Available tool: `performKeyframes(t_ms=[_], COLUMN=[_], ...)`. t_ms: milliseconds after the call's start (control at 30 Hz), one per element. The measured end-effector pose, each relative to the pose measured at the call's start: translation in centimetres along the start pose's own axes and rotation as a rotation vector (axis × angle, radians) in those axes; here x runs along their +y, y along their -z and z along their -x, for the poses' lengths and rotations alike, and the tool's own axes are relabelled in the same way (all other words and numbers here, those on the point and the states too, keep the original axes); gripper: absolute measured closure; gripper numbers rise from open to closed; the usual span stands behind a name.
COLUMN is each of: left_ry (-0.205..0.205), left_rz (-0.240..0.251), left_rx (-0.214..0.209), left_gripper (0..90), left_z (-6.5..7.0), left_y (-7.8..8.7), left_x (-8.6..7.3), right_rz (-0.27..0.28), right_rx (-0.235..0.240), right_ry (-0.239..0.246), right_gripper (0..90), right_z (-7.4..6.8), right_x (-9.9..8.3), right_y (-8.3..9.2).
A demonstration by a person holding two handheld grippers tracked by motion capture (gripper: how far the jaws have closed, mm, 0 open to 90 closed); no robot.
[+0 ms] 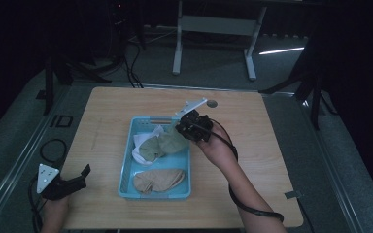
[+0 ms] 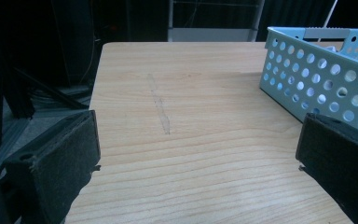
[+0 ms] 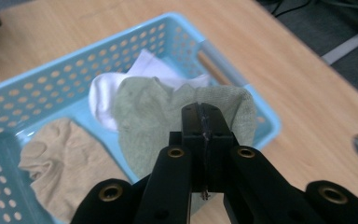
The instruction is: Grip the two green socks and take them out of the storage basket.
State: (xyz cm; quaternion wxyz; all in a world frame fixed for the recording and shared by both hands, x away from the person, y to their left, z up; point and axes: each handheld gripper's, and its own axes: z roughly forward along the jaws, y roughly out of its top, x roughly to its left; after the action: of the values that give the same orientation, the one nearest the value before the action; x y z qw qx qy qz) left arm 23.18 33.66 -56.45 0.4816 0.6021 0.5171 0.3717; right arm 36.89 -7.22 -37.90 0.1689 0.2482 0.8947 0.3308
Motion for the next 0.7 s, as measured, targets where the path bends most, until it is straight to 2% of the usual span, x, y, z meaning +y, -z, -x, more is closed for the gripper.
performKeyframes(t_ms=[167,333,400,467,500,567,700], left_ry=[-0.001,-0.001,-0.002,-0.003,-0.003,-0.003,-0.004], left_rz=[0.000,0.001,0.001,0.001,0.001,0.001,0.002], left_rx=[0.000,-0.001,-0.001,-0.002,-0.002,-0.001,0.000], left_gripper=[0.0,0.0,0.0,0.0,0.0,0.0,0.0], left_z=[0.0,0.0,0.0,0.0,0.0,0.0,0.0], left_y=[0.0,0.0,0.0,0.0,0.0,0.0,0.0], left_x=[0.0,0.0,0.0,0.0,0.0,0.0,0.0], right_rz=[0.022,0.028,0.022,0.020,0.020,0.010,-0.007], right_rx=[-0.044,-0.076,-0.103,-0.114,-0.114,-0.134,-0.152], right_ry=[-0.031,-0.068,-0.099,-0.125,-0.125,-0.157,-0.201], right_gripper=[89.9,89.9,89.9,89.9,89.9,89.9,89.9], right_z=[1.6,3.2,4.7,5.5,5.5,6.7,8.0], right_x=[-0.4,-1.4,-2.5,-3.3,-3.3,-4.7,-6.4], right_y=[1.7,2.7,3.2,3.4,3.4,3.6,3.6])
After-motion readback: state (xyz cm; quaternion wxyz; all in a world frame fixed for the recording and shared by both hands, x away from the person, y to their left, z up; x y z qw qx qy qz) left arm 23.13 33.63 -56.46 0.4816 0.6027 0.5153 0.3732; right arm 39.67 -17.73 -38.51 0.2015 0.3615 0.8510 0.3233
